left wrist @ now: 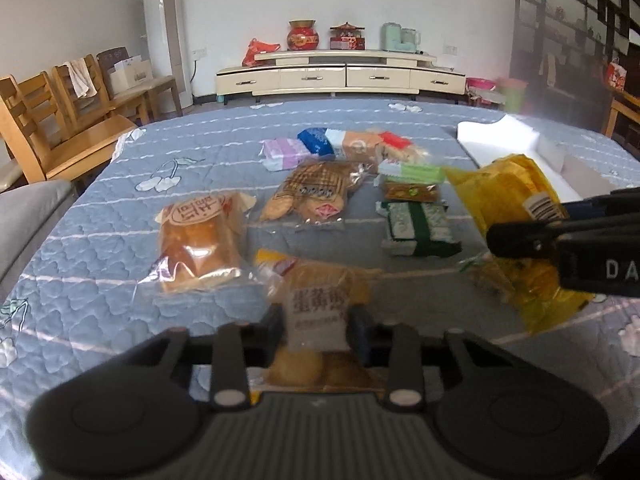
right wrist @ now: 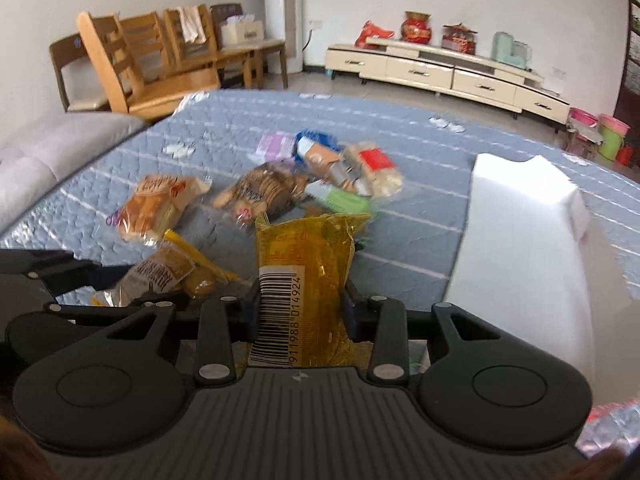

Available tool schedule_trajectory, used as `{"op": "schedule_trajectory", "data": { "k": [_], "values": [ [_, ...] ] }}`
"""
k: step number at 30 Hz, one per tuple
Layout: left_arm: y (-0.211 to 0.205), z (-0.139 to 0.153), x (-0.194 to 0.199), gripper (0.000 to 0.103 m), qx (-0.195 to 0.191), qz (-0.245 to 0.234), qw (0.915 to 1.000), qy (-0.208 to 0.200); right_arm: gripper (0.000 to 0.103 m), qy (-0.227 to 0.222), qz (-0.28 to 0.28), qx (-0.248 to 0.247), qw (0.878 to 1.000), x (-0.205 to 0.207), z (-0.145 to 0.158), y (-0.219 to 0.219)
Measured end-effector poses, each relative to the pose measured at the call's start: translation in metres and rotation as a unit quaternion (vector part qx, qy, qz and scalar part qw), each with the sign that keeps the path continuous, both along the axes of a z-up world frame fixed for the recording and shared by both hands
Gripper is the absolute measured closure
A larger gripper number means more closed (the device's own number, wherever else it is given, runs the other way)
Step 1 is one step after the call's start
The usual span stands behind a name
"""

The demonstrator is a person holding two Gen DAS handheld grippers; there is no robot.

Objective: Organize snacks
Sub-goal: 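Carry both held packets over the white paper sheet with both tools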

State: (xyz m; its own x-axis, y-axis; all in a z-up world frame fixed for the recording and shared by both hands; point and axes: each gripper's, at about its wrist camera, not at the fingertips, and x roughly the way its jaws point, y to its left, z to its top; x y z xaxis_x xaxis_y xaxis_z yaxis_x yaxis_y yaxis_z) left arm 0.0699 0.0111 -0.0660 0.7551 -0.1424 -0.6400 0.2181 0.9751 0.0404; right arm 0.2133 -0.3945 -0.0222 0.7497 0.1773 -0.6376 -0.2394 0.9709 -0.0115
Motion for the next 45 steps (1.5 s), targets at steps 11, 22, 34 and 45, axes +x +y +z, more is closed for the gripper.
{"op": "schedule_trajectory", "data": {
  "k": [11, 22, 34, 45],
  "values": [
    [0.009, 0.019, -0.02, 0.08, -0.052, 0.01, 0.9986, -0.002, 0.057, -0.022, -0.023, 0.02, 0.999, -0.037, 0.015, -0.02],
    [-0.005, 0.06, -0.031, 0.08, -0.053, 0.001, 0.9973, -0.05, 0.057, -0.047, -0.029, 0.037, 0.998, -0.053, 0.028, -0.032],
    [-0.03, 0.074, -0.032, 0.08, -0.059, -0.017, 0.9959, -0.066, 0.057, -0.064, -0.051, 0.049, 0.995, -0.065, 0.034, -0.053],
    [-0.048, 0.079, -0.029, 0.08, -0.054, -0.036, 0.9957, -0.067, 0.057, -0.073, -0.075, 0.058, 0.993, -0.072, 0.037, -0.067]
  ]
}}
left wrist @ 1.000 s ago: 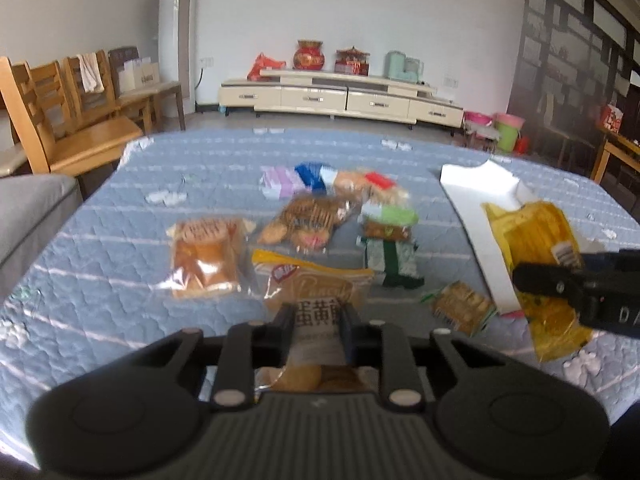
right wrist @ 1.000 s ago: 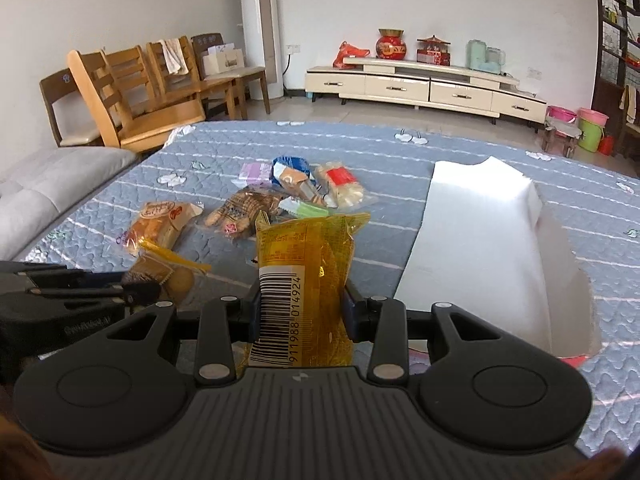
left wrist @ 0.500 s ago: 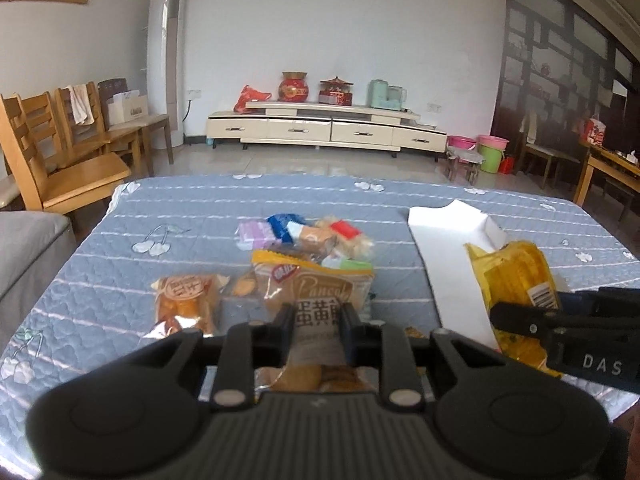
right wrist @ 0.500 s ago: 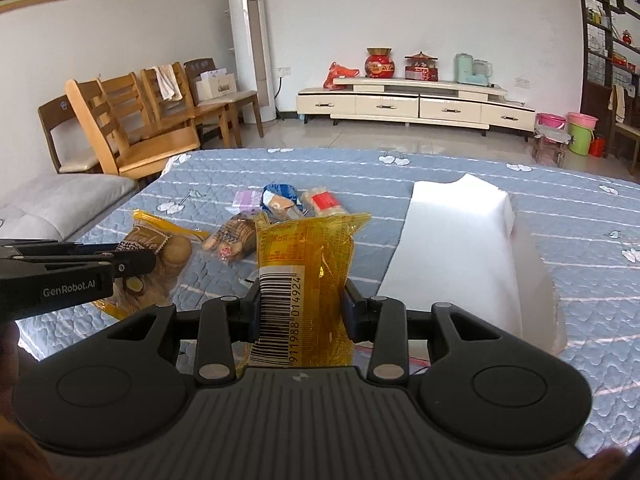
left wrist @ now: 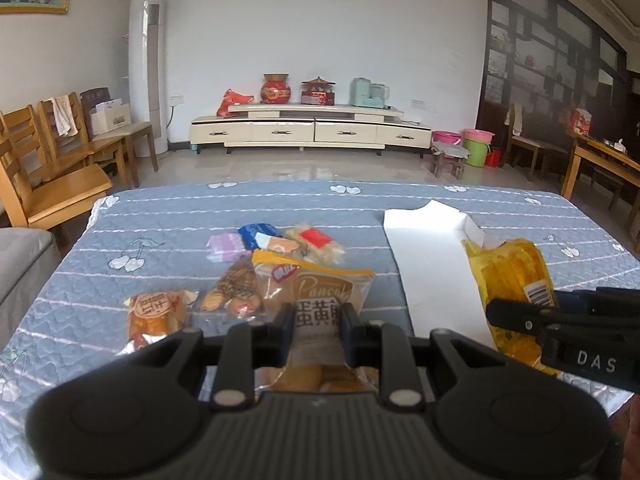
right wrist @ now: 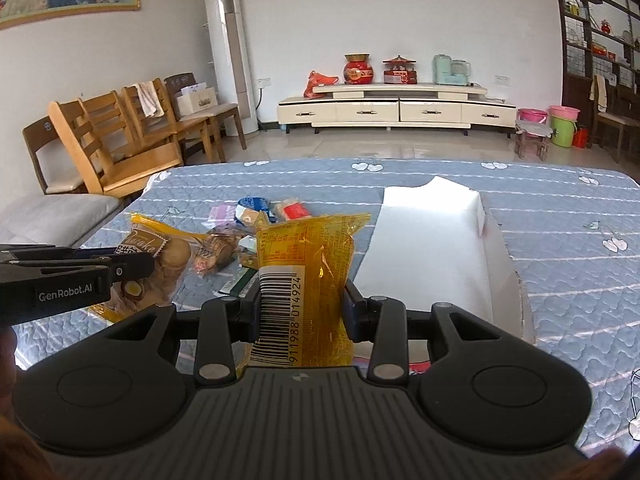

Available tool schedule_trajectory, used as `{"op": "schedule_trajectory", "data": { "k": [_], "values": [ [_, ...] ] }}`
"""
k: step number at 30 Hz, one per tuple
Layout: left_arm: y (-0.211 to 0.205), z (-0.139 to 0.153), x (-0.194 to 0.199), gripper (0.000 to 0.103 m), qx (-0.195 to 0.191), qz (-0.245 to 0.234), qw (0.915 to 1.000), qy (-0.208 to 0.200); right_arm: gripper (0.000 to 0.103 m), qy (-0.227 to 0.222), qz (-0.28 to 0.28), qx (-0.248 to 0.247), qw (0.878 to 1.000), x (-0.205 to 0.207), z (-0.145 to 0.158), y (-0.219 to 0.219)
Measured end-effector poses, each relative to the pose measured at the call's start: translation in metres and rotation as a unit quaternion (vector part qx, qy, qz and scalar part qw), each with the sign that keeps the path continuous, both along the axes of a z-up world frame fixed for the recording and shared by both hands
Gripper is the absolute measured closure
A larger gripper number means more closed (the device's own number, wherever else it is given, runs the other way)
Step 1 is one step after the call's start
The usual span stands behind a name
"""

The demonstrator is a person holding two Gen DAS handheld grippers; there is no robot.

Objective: Organize snacks
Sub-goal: 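Carry both held packets over the white paper sheet with both tools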

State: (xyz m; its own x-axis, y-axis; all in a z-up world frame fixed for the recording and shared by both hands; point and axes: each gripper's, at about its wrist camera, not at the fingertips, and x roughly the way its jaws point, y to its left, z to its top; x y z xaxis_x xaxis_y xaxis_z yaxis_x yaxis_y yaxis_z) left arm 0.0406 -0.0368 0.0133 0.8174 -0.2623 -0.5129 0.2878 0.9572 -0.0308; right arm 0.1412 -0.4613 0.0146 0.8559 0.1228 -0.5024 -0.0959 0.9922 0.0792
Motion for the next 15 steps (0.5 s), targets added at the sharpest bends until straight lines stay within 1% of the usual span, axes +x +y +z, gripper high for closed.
{"op": "schedule_trajectory", "data": {
  "k": [15],
  "values": [
    [-0.039, 0.008, 0.01, 0.08, 0.0, -0.04, 0.9992, -0.001, 0.057, -0.006, -0.041, 0.003, 0.999, -0.006, 0.003, -0.019]
  ]
}}
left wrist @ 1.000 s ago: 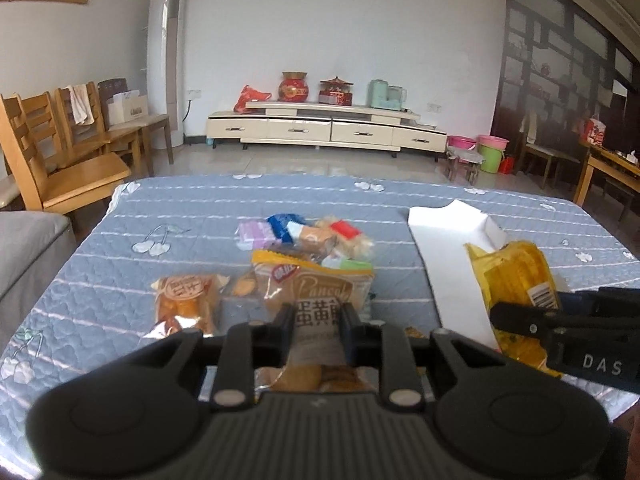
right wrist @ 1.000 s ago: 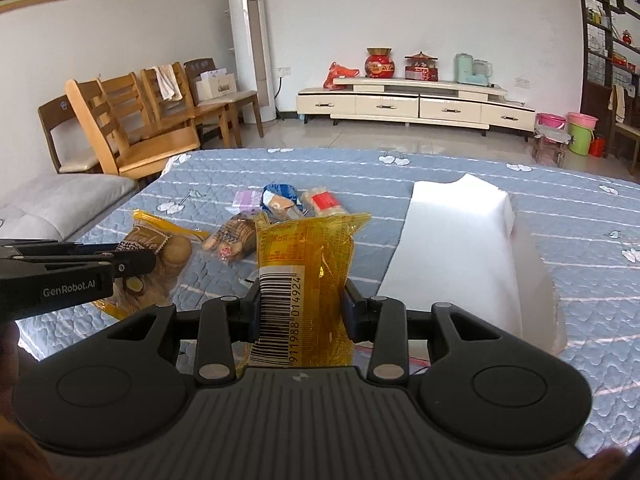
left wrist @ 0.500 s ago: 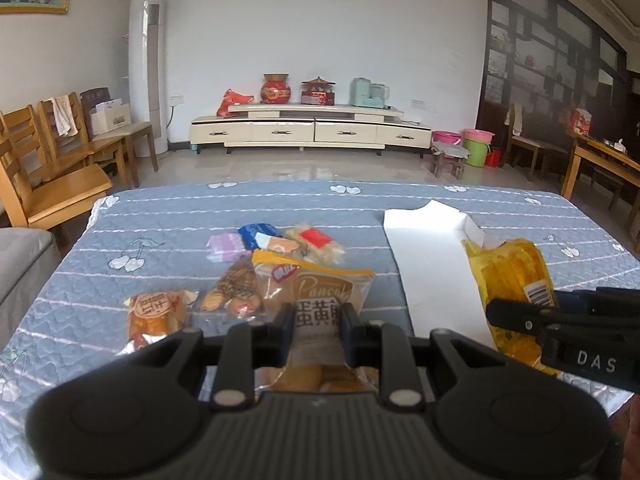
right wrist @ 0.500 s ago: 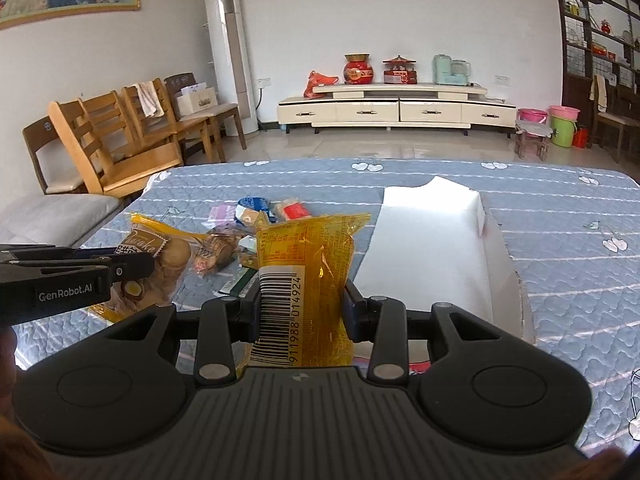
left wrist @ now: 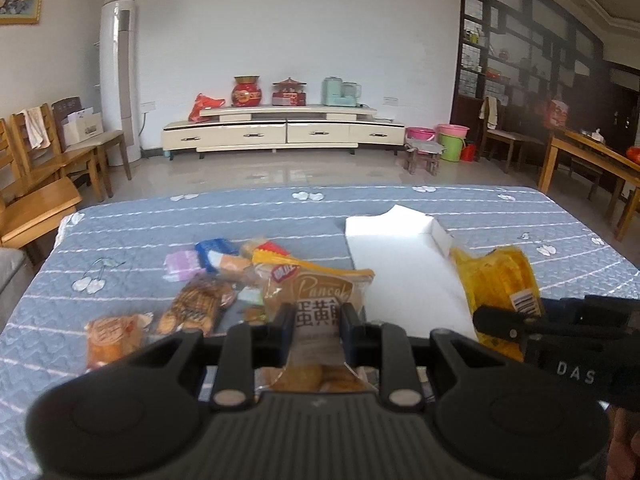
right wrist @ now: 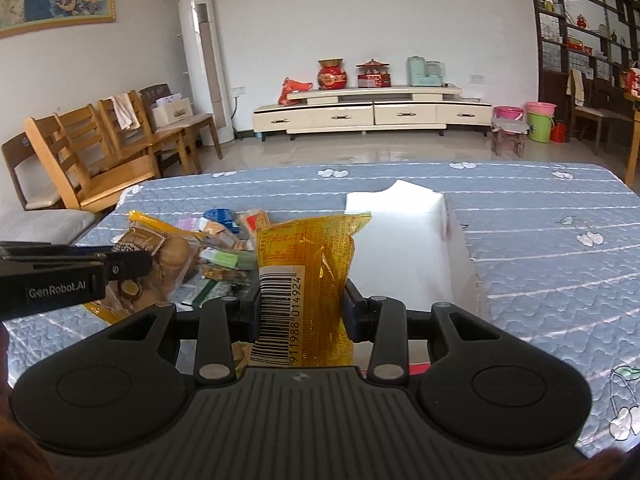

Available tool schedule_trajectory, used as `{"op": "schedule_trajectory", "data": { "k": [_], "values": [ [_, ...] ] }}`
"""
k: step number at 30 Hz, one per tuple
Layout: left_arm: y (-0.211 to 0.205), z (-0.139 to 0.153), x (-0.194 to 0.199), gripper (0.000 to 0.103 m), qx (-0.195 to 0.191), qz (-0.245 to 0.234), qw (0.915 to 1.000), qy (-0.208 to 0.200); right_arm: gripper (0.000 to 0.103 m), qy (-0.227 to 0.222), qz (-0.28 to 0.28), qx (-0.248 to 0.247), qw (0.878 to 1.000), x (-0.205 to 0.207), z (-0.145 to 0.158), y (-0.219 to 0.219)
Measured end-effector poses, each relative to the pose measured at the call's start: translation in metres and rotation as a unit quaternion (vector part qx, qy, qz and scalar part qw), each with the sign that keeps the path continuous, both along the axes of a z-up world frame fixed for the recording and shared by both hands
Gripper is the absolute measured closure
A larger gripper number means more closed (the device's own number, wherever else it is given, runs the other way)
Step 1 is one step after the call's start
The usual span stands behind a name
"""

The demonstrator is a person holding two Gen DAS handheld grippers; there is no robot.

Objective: Organize snacks
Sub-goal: 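Carry both held packets over the white paper sheet with both tools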

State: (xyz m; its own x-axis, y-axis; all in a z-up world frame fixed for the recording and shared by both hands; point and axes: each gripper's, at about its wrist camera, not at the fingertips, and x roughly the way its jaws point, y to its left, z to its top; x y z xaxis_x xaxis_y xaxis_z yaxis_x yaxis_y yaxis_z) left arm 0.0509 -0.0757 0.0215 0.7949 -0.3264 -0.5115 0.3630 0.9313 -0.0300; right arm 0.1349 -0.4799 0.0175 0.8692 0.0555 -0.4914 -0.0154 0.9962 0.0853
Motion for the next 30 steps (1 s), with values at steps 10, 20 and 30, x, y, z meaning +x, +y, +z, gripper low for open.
{"op": "schedule_trajectory", "data": {
  "k": [10, 20, 30],
  "values": [
    [-0.029, 0.002, 0.013, 0.08, 0.002, -0.026, 0.9997, 0.002, 0.057, -0.001, -0.026, 0.005, 1.0, -0.005, 0.001, -0.007],
    [-0.053, 0.001, 0.031, 0.08, 0.001, -0.041, 0.9991, 0.008, 0.057, 0.003, -0.046, 0.012, 0.999, 0.004, 0.0, -0.009],
    [-0.083, -0.002, 0.052, 0.08, 0.004, -0.053, 0.9985, 0.015, 0.057, 0.01, -0.045, 0.023, 0.999, 0.023, -0.001, -0.005]
  ]
}}
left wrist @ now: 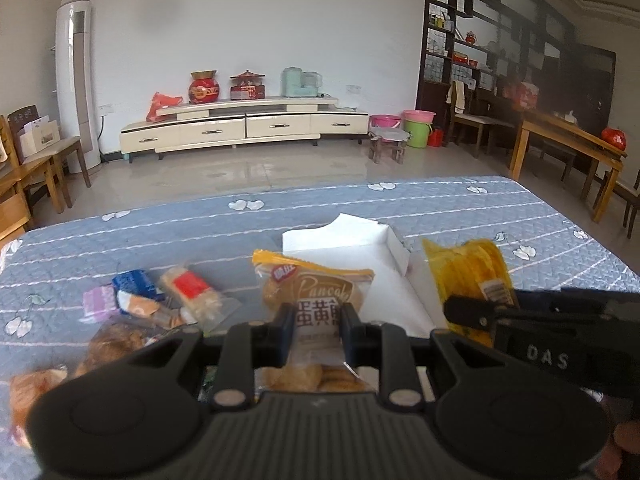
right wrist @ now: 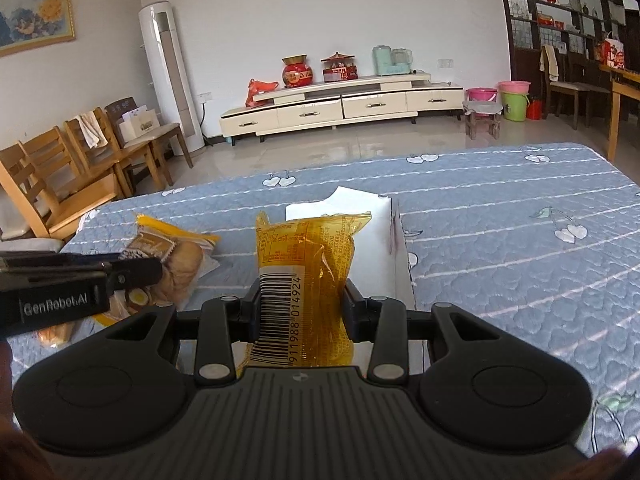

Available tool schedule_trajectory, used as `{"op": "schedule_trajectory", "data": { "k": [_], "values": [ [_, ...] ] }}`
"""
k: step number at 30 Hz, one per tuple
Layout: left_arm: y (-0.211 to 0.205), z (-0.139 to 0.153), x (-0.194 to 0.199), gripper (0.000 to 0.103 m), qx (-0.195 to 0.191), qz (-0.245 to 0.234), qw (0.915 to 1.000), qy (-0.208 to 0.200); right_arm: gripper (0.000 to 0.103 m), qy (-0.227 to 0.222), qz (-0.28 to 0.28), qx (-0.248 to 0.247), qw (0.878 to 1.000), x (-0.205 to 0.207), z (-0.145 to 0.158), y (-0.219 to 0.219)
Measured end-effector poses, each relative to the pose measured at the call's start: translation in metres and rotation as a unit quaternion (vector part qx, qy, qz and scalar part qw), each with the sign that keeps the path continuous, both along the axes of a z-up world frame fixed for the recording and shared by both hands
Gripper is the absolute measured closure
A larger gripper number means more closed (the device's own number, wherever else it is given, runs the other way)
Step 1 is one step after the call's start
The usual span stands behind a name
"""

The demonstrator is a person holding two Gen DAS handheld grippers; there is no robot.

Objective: Organize snacks
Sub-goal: 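Carry both held packets over the white paper sheet with both tools, then lower both packets onto the white paper and open both tools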

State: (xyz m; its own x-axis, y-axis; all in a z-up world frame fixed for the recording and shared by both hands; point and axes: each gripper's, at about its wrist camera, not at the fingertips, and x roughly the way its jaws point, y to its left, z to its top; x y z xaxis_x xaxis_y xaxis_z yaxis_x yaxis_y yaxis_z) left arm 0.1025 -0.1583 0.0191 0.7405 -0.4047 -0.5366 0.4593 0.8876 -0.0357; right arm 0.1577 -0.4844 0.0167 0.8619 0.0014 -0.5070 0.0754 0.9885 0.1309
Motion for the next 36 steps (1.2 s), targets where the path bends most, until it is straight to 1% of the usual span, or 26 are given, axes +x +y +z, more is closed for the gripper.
{"op": "schedule_trajectory", "data": {
  "k": [14, 23, 28, 32, 36],
  "values": [
    [-0.044, -0.017, 0.029, 0.08, 0.003, -0.018, 0.9995, 0.025, 0.057, 0.027, 0.009, -0.008, 1.0, 0.042, -0.002, 0.0],
    [-0.061, -0.031, 0.047, 0.08, 0.009, -0.021, 0.9989, 0.042, 0.057, 0.066, 0.019, 0.0, 0.998, 0.074, -0.015, 0.006],
    [-0.066, -0.038, 0.057, 0.08, 0.012, -0.02, 0.9986, 0.048, 0.057, 0.08, 0.019, -0.003, 0.997, 0.084, -0.023, 0.013],
    [-0.07, -0.042, 0.063, 0.08, 0.013, -0.02, 0.9984, 0.051, 0.057, 0.086, 0.018, -0.01, 0.996, 0.089, -0.021, 0.014],
    [-0.076, -0.044, 0.069, 0.081, 0.004, -0.033, 0.9976, 0.061, 0.056, 0.079, 0.015, -0.015, 0.997, 0.086, -0.019, 0.016]
  ]
}}
